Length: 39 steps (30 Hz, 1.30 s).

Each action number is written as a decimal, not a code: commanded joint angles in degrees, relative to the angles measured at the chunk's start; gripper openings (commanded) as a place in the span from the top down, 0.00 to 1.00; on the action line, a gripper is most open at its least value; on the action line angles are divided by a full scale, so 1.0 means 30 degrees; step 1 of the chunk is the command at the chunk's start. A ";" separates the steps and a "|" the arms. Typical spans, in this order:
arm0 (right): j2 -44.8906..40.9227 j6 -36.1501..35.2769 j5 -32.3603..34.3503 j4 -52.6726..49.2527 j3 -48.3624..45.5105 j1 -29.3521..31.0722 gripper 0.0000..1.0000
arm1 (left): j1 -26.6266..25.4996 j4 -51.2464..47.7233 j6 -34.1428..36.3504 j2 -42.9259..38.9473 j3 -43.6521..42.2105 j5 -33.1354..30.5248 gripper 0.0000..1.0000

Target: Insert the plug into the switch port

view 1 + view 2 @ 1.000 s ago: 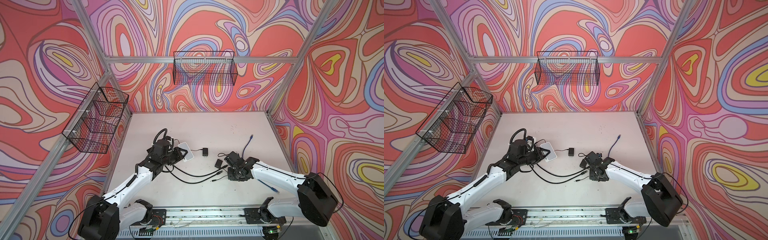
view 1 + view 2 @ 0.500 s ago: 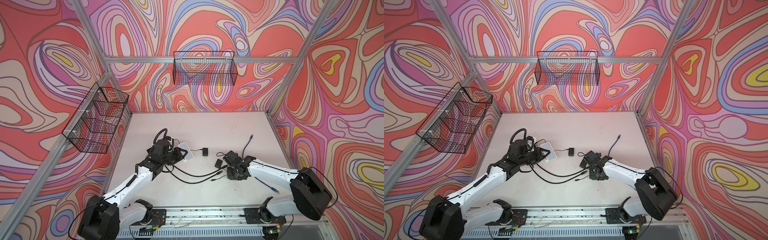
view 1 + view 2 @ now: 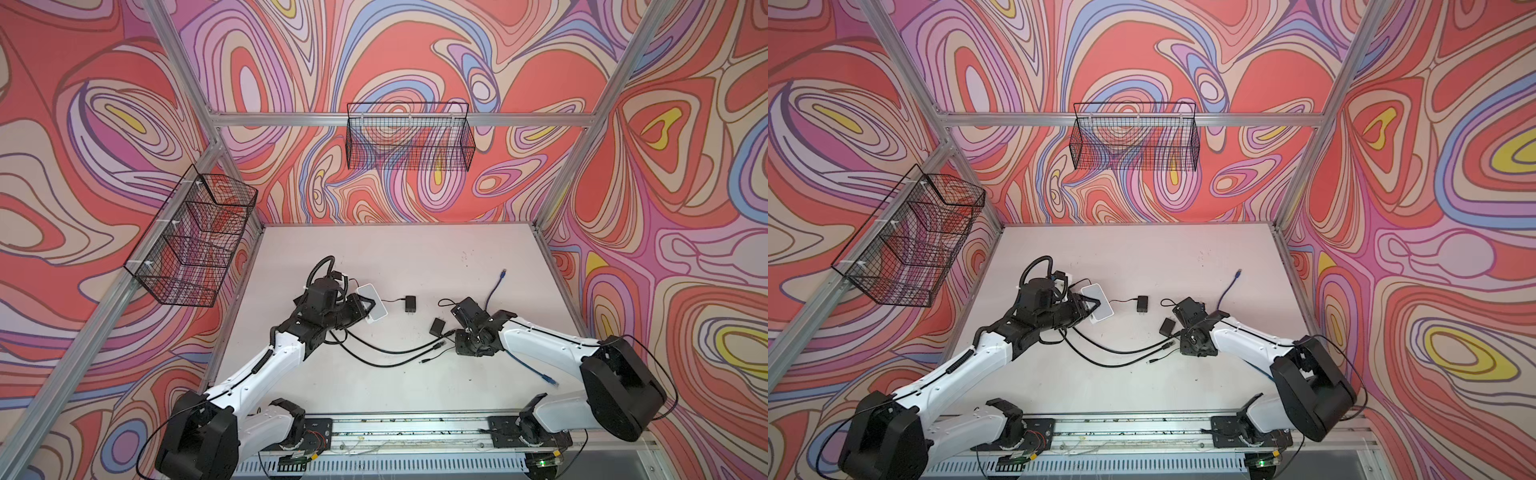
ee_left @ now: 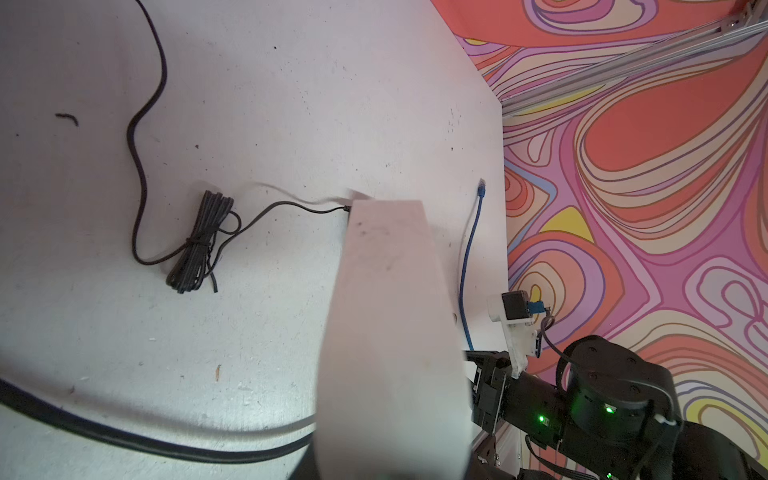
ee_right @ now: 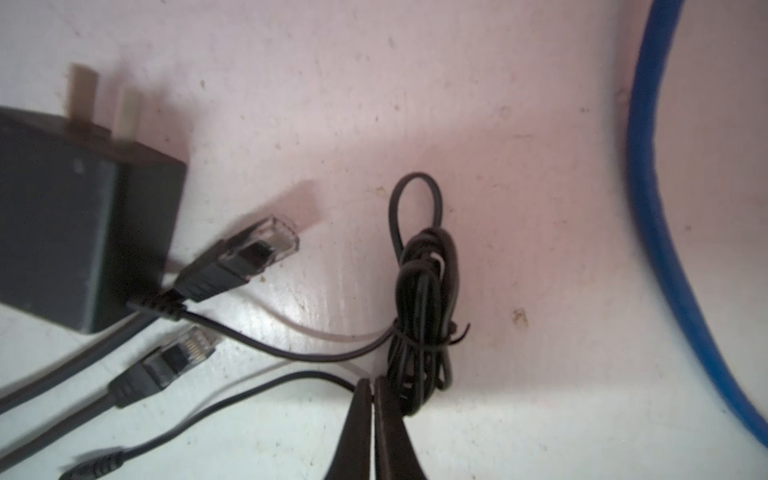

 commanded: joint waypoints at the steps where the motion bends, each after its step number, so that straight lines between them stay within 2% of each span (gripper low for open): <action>1: -0.0772 -0.0740 -0.0931 0.0458 -0.0108 -0.0035 0.81 | 0.0124 -0.0004 0.0224 -0.0246 0.0575 -0.0025 0.92; 6: -0.0584 -0.1810 -0.2043 0.0430 0.0678 0.0036 0.72 | 0.0131 -0.0030 0.0160 -0.0431 0.0517 -0.0096 0.92; 9: 0.0561 -0.2372 -0.2063 0.0035 0.1537 0.0901 0.72 | 0.0136 -0.0276 0.0240 -0.0568 0.0625 -0.0116 0.91; 14: 0.2799 -0.4096 -0.0717 -0.2278 0.4287 0.3235 0.72 | 0.0138 -0.0776 0.0379 -0.0825 0.0853 -0.0175 0.91; 20: 0.3316 -0.7107 -0.2082 -0.2381 0.5709 0.4524 0.74 | 0.0113 -0.1090 0.0453 -0.0911 0.0872 -0.0385 0.91; 26: 0.5033 -0.8642 -0.2457 -0.3072 0.7004 0.5195 0.76 | 0.0154 -0.1206 0.0325 -0.1226 0.0726 -0.0570 0.91; 32: 0.6337 -0.9228 -0.2342 -0.3257 0.7666 0.5899 0.76 | 0.0281 -0.1402 0.0244 -0.1469 0.0677 -0.0598 0.91; 39: 0.6732 -0.8824 -0.2496 -0.2535 0.7316 0.6662 0.76 | 0.0298 -0.1848 0.0365 -0.1573 0.0956 -0.0720 0.91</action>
